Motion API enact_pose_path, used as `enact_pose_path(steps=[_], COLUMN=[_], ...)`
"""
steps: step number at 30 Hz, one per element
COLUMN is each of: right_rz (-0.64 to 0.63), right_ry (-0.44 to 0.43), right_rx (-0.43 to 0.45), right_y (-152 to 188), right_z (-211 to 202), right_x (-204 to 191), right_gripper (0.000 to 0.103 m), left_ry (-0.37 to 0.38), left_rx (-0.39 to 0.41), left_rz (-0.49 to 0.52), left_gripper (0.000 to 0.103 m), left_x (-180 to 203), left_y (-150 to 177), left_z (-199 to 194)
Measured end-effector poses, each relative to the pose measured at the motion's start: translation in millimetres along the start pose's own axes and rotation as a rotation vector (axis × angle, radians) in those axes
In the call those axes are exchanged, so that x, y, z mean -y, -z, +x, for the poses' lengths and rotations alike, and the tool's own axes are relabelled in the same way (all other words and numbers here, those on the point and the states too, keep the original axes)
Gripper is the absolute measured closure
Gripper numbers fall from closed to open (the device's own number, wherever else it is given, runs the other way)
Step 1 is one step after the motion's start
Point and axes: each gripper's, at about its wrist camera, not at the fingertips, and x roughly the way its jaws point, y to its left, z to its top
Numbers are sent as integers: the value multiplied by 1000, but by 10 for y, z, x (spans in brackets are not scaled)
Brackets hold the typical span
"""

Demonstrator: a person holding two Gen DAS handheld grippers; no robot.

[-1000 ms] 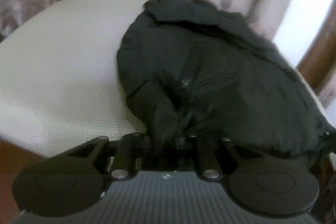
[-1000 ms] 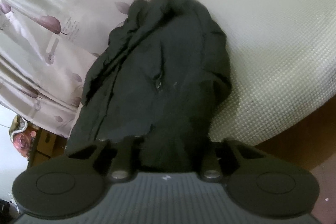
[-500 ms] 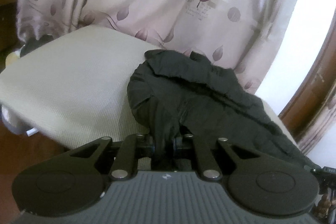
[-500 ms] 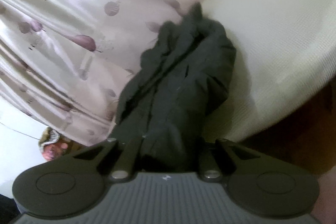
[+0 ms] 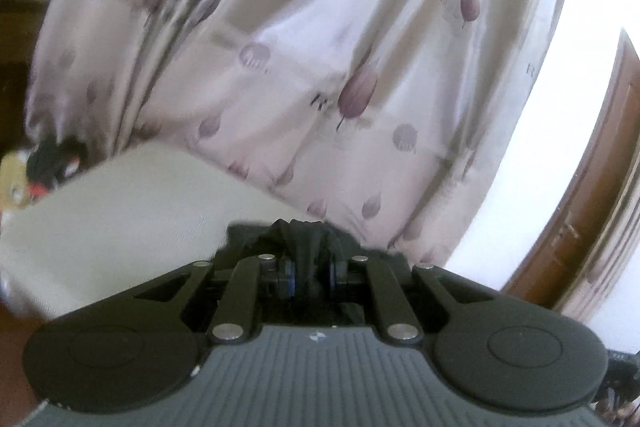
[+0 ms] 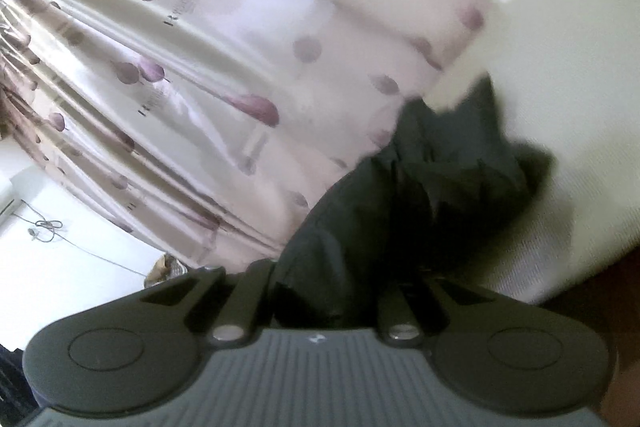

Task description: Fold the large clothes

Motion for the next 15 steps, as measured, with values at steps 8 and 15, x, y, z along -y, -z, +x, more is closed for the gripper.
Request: enact_pose_path(steps=[8,15], right_rz=[51,144], right_ry=[88,274], right_rx=[1,-39], right_y=[-1016,-1452], right_z=[1070,2130], right_x=[340,1056], right_gripper=[95,95], left_ry=[-102,-241], left_rx=[5,-86], left_rz=[99,160], left_gripper=[88,85], left_x=[275,18], left_y=[-462,-423], left_z=[1342,2617])
